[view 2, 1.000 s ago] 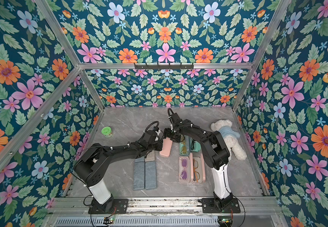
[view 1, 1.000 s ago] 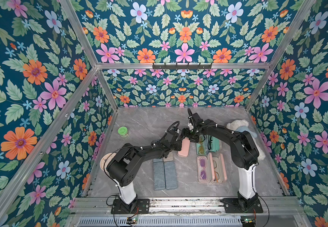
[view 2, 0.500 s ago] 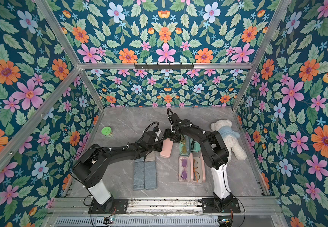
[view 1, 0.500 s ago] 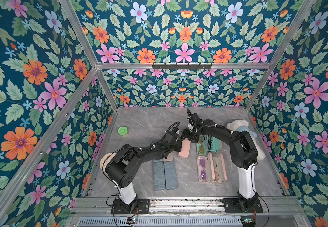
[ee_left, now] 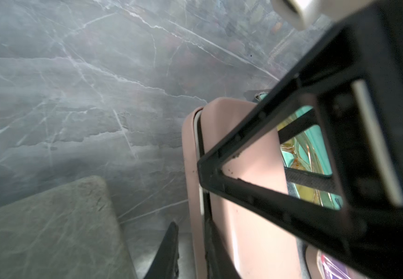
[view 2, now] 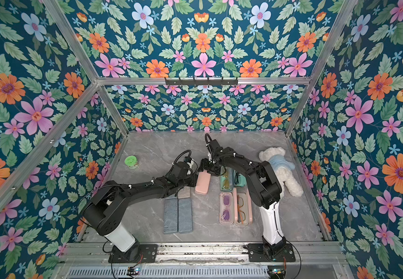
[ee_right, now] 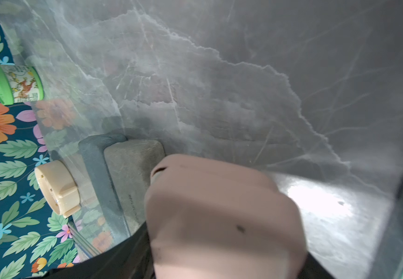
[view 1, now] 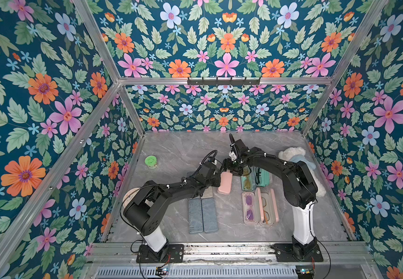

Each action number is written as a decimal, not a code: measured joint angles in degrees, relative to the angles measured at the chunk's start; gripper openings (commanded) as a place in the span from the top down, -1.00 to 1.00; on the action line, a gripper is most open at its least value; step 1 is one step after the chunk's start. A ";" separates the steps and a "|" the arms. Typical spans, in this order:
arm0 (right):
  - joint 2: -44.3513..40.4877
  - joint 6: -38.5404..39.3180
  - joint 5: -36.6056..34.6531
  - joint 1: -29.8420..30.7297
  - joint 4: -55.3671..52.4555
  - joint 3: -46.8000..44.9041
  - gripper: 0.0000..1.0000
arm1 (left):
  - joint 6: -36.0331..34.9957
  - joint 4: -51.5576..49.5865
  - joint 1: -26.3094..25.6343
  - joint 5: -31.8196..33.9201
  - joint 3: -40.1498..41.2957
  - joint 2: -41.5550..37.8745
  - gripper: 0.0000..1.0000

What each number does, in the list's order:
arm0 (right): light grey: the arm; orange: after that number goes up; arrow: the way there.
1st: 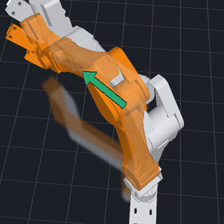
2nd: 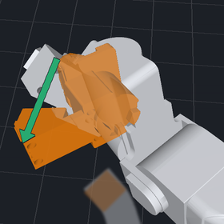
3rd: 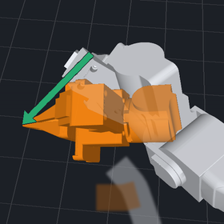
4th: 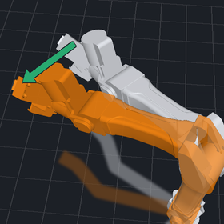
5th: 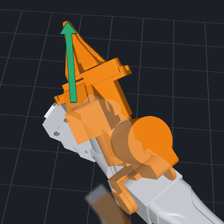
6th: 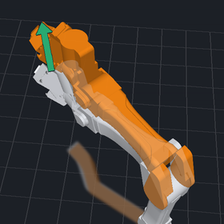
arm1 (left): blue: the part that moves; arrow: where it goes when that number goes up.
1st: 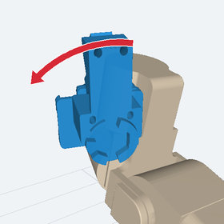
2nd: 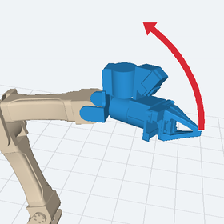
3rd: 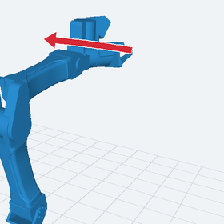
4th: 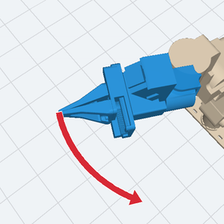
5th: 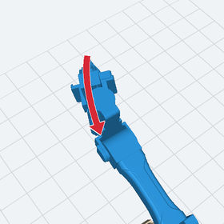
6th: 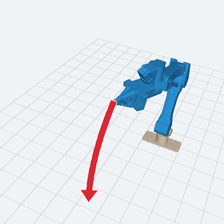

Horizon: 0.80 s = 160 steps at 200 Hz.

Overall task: Close the glasses case
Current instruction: Pick up the glasses case at the center of the board.

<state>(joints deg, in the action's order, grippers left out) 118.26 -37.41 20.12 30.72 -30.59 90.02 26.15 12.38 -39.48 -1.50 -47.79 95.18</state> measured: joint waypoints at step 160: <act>-0.74 2.08 -3.82 -1.70 -2.91 -2.97 -0.25 | 2.40 4.28 2.89 7.30 4.72 -7.50 0.31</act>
<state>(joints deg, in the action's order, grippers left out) 117.51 -35.33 16.29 29.02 -33.50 87.05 28.56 16.67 -36.60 5.80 -43.07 87.68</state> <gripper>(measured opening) 0.702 0.344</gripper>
